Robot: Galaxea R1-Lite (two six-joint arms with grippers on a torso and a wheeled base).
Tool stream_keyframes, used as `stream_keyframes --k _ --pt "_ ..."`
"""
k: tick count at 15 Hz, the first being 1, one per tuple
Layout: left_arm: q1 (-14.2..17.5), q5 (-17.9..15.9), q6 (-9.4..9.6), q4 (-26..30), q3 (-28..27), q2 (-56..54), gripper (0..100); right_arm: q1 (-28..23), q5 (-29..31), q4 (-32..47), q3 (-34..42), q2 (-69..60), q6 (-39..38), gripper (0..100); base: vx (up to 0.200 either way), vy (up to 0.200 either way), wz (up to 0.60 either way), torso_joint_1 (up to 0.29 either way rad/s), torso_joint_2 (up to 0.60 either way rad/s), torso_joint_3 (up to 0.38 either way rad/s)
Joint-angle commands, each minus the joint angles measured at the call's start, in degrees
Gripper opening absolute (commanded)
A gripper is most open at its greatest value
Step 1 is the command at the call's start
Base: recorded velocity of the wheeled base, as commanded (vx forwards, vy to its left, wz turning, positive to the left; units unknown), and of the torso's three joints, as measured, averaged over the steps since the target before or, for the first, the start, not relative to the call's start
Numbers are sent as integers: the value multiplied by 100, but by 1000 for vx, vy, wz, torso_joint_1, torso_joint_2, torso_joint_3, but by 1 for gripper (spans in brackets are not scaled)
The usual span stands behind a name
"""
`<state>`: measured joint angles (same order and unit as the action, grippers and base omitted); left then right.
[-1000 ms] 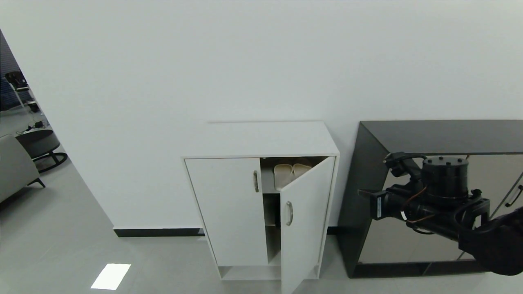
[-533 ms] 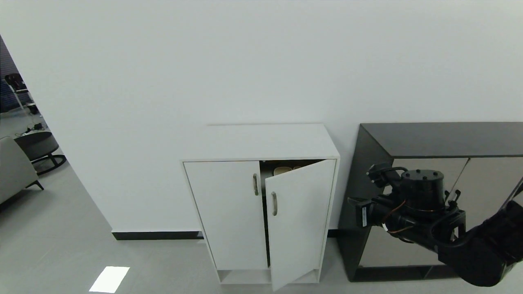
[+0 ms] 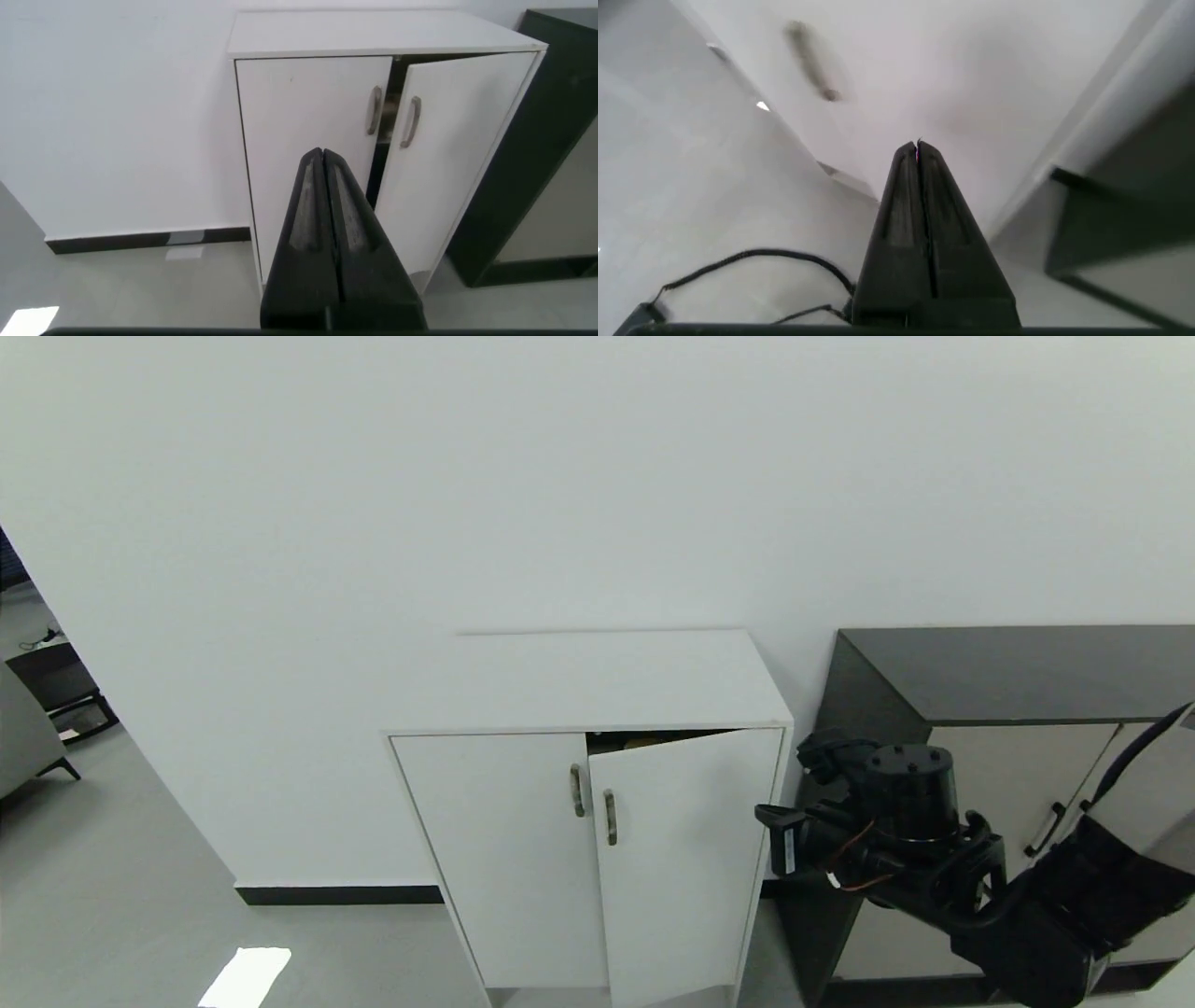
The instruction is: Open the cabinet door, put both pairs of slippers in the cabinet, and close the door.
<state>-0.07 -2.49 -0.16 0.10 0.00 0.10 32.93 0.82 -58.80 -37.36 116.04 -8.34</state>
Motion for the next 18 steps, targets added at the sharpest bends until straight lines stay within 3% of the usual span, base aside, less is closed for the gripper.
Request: stream_keyframes --k 1,7,11,18 --pt "-1 3 -2 -1 0 -1 0 117 6 -18 -350 314 8 0 0 0 0 0 0 0" --pt "-1 -6 -2 -1 0 -1 0 -111 15 70 -1607 1157 25 0 0 0 0 0 0 0" --pt "-1 3 -11 -1 0 -1 0 -190 15 580 -2390 1483 34 0 0 0 0 0 0 0" --pt "-1 11 -11 -1 0 -1 0 -190 15 914 -2961 1808 69 0 0 0 0 0 0 0"
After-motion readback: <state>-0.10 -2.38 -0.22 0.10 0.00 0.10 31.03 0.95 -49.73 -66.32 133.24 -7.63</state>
